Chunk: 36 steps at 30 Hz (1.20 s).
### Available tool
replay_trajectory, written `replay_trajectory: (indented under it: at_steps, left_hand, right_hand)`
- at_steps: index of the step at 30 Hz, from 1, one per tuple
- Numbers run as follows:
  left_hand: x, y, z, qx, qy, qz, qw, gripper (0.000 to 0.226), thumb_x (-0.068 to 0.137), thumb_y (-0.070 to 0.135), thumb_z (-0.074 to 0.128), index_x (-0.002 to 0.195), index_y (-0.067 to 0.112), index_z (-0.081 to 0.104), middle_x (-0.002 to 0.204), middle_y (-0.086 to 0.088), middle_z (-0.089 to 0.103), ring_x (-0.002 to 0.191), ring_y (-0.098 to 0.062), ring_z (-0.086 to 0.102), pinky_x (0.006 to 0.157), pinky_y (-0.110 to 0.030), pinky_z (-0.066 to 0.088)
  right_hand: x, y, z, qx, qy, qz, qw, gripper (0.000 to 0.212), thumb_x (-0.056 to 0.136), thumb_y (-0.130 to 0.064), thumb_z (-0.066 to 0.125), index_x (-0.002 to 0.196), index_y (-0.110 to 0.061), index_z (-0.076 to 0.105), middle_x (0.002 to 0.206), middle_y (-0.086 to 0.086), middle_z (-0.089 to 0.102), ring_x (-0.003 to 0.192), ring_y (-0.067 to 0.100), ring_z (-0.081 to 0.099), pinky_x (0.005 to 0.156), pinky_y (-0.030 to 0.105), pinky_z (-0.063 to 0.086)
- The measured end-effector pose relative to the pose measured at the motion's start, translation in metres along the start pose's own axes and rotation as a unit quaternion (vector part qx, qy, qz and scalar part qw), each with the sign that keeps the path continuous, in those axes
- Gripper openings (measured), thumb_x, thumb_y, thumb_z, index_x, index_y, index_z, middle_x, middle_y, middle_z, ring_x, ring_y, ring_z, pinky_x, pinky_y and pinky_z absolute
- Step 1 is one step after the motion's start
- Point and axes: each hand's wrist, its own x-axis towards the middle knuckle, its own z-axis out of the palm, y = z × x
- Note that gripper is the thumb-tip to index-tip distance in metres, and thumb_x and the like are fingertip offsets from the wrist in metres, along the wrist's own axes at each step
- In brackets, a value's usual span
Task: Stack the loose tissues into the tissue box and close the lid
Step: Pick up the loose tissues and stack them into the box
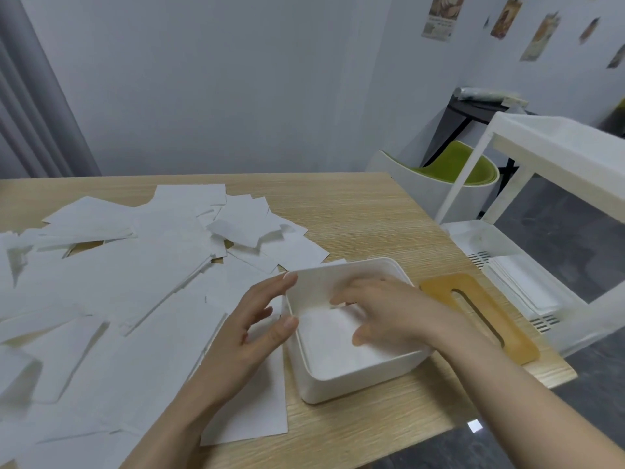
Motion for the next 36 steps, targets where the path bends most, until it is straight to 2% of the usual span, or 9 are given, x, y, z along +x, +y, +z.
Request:
replay_trajectory:
  at_steps: [2,6,9,11,15,21,28,32,36]
  left_hand:
    - [0.001,-0.001,-0.001,0.011,-0.001,0.004,1.0,0.05,0.082,0.054,0.058,0.131,0.044,0.057,0.141,0.022,0.05,0.135,-0.002,0.042,0.107,-0.036,0.039]
    - [0.002,-0.002,-0.004,0.028,0.003,0.006,1.0,0.049,0.079,0.065,0.06,0.126,0.049,0.059,0.141,0.02,0.05,0.136,-0.005,0.042,0.108,-0.04,0.04]
    - [0.003,-0.001,-0.005,0.035,0.009,0.004,0.999,0.054,0.076,0.075,0.057,0.124,0.049,0.061,0.14,0.02,0.051,0.134,-0.004,0.044,0.109,-0.043,0.039]
    - [0.003,-0.001,-0.004,0.035,0.011,0.006,0.999,0.051,0.077,0.072,0.058,0.123,0.049,0.062,0.139,0.021,0.051,0.134,-0.004,0.044,0.108,-0.042,0.04]
    - [0.003,-0.001,-0.004,0.032,0.013,0.006,0.999,0.042,0.08,0.056,0.06,0.121,0.049,0.063,0.138,0.02,0.052,0.133,-0.006,0.046,0.107,-0.04,0.041]
    - [0.003,0.0,-0.004,0.029,0.01,0.009,0.999,0.041,0.08,0.054,0.06,0.12,0.048,0.063,0.138,0.019,0.053,0.132,-0.005,0.047,0.104,-0.036,0.042]
    - [0.004,0.0,-0.005,0.03,0.006,0.01,0.999,0.041,0.081,0.053,0.059,0.121,0.047,0.063,0.138,0.019,0.053,0.132,-0.005,0.047,0.103,-0.035,0.042]
    - [0.004,0.0,-0.006,0.034,0.003,0.009,0.999,0.04,0.081,0.053,0.059,0.121,0.048,0.062,0.137,0.02,0.053,0.132,-0.005,0.047,0.104,-0.037,0.042]
    - [0.004,0.001,-0.006,0.036,0.002,0.01,0.999,0.04,0.082,0.053,0.059,0.121,0.048,0.063,0.137,0.02,0.053,0.131,-0.004,0.047,0.103,-0.036,0.042]
  right_hand:
    - [0.002,0.002,0.002,-0.002,0.007,0.003,1.0,0.058,0.081,-0.035,0.07,0.135,-0.033,0.048,0.133,-0.014,0.048,0.127,0.005,0.039,0.099,0.023,0.019]
    - [0.004,0.007,0.005,0.041,0.062,0.005,0.997,0.033,0.084,-0.025,0.068,0.116,-0.025,0.062,0.113,-0.012,0.056,0.104,0.005,0.05,0.073,0.014,0.028]
    - [0.003,0.007,0.008,0.073,0.091,0.022,0.993,0.014,0.084,-0.022,0.066,0.097,-0.019,0.064,0.1,-0.01,0.062,0.092,0.008,0.054,0.073,0.021,0.042]
    - [0.003,0.006,0.009,0.096,0.1,0.029,0.99,0.007,0.083,-0.02,0.065,0.088,-0.016,0.062,0.089,-0.008,0.063,0.082,0.008,0.055,0.072,0.027,0.044]
    - [0.008,0.008,0.009,0.185,0.152,-0.005,0.971,0.011,0.074,-0.008,0.068,0.068,-0.013,0.061,0.066,-0.006,0.059,0.061,0.004,0.048,0.061,0.022,0.039]
    - [0.006,0.012,0.007,0.315,0.115,0.005,0.942,0.012,0.082,-0.004,0.063,0.073,-0.01,0.058,0.072,-0.005,0.054,0.064,0.008,0.044,0.063,0.023,0.038]
    - [0.004,0.006,0.008,0.22,0.081,0.028,0.972,0.012,0.082,-0.003,0.056,0.078,-0.014,0.056,0.075,-0.009,0.054,0.07,0.009,0.048,0.068,0.028,0.041]
    - [-0.012,0.004,-0.003,0.13,0.094,0.009,0.987,0.023,0.09,-0.016,0.059,0.11,-0.027,0.063,0.116,-0.016,0.057,0.112,0.004,0.05,0.095,0.031,0.043]
    - [-0.04,0.007,-0.023,0.118,-0.037,-0.016,0.992,0.031,0.097,-0.028,0.054,0.123,-0.042,0.061,0.131,-0.025,0.054,0.123,-0.008,0.045,0.104,0.021,0.037]
